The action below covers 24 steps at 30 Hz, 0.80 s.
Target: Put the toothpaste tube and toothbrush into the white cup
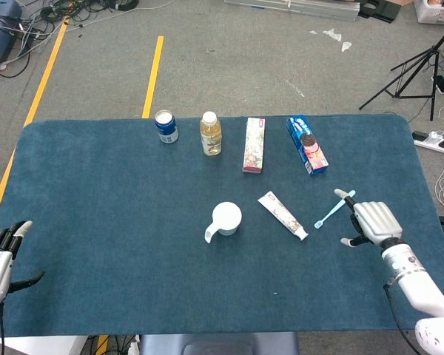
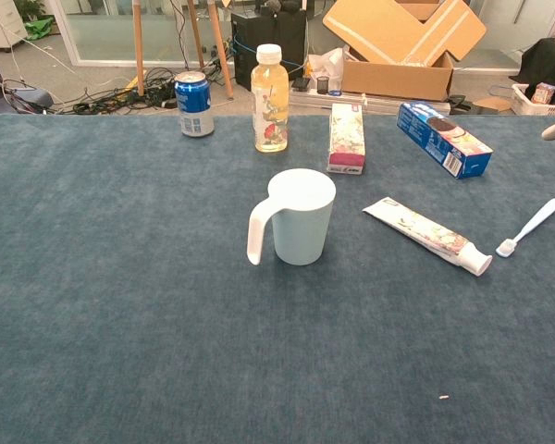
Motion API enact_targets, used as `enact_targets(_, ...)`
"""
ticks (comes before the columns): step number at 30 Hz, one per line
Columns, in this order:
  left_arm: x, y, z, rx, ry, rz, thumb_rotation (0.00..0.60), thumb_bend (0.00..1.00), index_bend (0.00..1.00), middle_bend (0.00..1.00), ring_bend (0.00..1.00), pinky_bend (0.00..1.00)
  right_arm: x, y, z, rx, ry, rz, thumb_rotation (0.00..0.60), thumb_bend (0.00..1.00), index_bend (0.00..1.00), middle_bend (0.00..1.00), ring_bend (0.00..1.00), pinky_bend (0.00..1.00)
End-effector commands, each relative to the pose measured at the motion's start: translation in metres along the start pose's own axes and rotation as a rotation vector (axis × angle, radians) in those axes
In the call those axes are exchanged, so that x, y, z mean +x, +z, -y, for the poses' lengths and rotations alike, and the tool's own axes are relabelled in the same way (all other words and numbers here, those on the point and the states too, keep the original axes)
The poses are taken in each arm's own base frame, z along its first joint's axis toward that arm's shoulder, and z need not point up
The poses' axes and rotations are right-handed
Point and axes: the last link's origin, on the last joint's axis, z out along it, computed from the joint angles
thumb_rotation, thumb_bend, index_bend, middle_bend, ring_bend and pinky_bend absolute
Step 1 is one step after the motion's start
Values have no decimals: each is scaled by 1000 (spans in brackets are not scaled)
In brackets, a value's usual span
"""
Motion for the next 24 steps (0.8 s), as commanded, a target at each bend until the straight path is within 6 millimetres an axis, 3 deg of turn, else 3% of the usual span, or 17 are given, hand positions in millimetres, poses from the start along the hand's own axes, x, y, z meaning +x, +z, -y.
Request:
enact_targets(1, 0, 0, 0, 1, -2, 0, 600, 0, 103, 136, 157, 96, -1, 18, 11, 5, 65, 58, 600, 46, 90, 981, 999, 1000)
enact_targets(9, 1, 0, 2, 7, -8, 3, 600, 0, 104, 135, 157, 96, -7, 39, 30, 59, 183, 96, 600, 46, 90, 996, 1000, 1000)
enact_targets(13, 1, 0, 2, 8, -11, 4, 600, 0, 104, 136, 156, 96, 2, 44, 42, 125, 166, 17, 600, 46, 130, 917, 963, 996)
enact_targets(16, 1, 1, 3, 11, -12, 4, 600, 0, 104, 135, 156, 96, 12, 43, 55, 188, 101, -90, 600, 46, 201, 720, 805, 906)
enact_targets(19, 2, 1, 4, 15, -12, 4, 600, 0, 104, 136, 156, 96, 20, 40, 73, 264, 38, -169, 600, 45, 253, 423, 534, 759)
enact_targets(22, 3, 1, 5, 21, -14, 2, 600, 0, 104, 135, 156, 96, 29, 39, 94, 347, -26, -216, 600, 44, 272, 191, 234, 448)
enact_targets(24, 5, 1, 7, 27, -14, -2, 600, 0, 104, 135, 156, 96, 34, 42, 106, 395, -78, -247, 600, 44, 286, 102, 115, 295)
